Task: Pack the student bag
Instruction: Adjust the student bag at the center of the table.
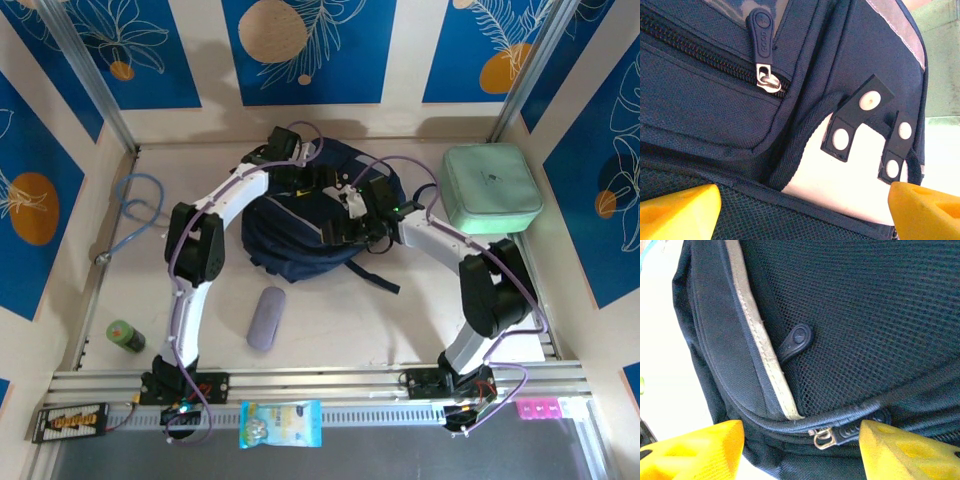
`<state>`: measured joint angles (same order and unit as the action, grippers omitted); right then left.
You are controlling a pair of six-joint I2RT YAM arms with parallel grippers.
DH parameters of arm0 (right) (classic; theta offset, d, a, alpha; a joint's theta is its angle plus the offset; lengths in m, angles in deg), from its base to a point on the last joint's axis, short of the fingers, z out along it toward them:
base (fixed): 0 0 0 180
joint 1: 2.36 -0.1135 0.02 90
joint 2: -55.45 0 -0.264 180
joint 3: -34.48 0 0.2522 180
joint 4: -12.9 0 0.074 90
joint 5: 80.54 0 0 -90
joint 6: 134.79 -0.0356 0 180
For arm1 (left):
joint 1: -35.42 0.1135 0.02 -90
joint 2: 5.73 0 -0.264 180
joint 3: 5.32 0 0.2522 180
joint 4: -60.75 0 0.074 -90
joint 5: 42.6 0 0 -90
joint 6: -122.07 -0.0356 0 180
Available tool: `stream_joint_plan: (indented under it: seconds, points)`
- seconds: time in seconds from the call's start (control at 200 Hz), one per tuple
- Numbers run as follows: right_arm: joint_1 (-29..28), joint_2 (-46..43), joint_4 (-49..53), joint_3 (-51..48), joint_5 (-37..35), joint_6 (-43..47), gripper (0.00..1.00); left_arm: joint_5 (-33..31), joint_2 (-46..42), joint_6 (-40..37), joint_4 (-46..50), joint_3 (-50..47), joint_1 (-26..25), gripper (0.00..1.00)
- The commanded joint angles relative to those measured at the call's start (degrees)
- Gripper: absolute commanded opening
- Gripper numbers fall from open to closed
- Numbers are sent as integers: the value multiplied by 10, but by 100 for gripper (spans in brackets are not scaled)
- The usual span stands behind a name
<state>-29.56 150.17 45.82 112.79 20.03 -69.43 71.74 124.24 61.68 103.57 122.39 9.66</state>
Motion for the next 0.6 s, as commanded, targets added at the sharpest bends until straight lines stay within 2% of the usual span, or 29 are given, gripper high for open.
stream_joint_plan:
  seconds: [0.0,0.105,0.19,0.32,0.39,0.47,0.595]
  points:
    - [18,-26,-37,-27,-26,-135,62,-13,6,-10,10,23,-2,86]
    - [11,-28,-51,-27,-45,-214,57,-22,-24,-18,17,11,-3,86]
    - [13,-15,-50,-18,-56,-259,56,-35,-64,-34,10,-23,-2,87]
    - [18,33,-35,19,-49,-258,50,-93,-113,-94,29,-81,2,89]
    - [16,54,-31,40,-50,-246,44,-132,-130,-125,47,-104,14,89]
    - [16,71,-18,59,-62,-231,32,-167,-145,-152,63,-127,33,90]
    - [25,74,-11,73,-83,-200,15,-194,-156,-185,81,-163,60,90]
